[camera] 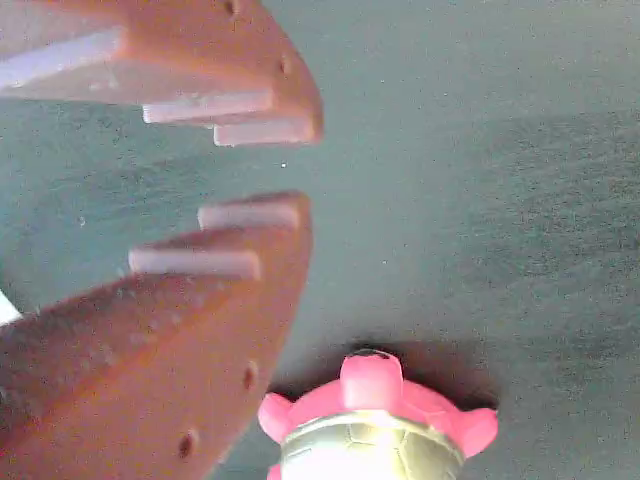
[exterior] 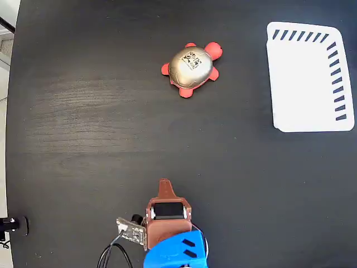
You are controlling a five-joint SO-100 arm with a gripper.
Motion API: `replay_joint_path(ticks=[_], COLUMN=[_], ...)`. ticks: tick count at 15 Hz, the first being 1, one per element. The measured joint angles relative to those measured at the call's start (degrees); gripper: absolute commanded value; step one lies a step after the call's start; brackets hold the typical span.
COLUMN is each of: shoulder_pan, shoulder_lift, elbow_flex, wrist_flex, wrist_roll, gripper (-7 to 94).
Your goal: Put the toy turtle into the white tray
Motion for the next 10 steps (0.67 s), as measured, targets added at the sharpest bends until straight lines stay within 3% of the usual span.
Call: replay_joint_path(ticks=[6,10], shoulder_pan=[0.3,2.3], shoulder_lift=[-1.8,-14.5], elbow_flex=[0.0,-2.7], wrist_flex=[-0.4,-7.1], wrist_roll=[0.2,-4.2], gripper=[0,0])
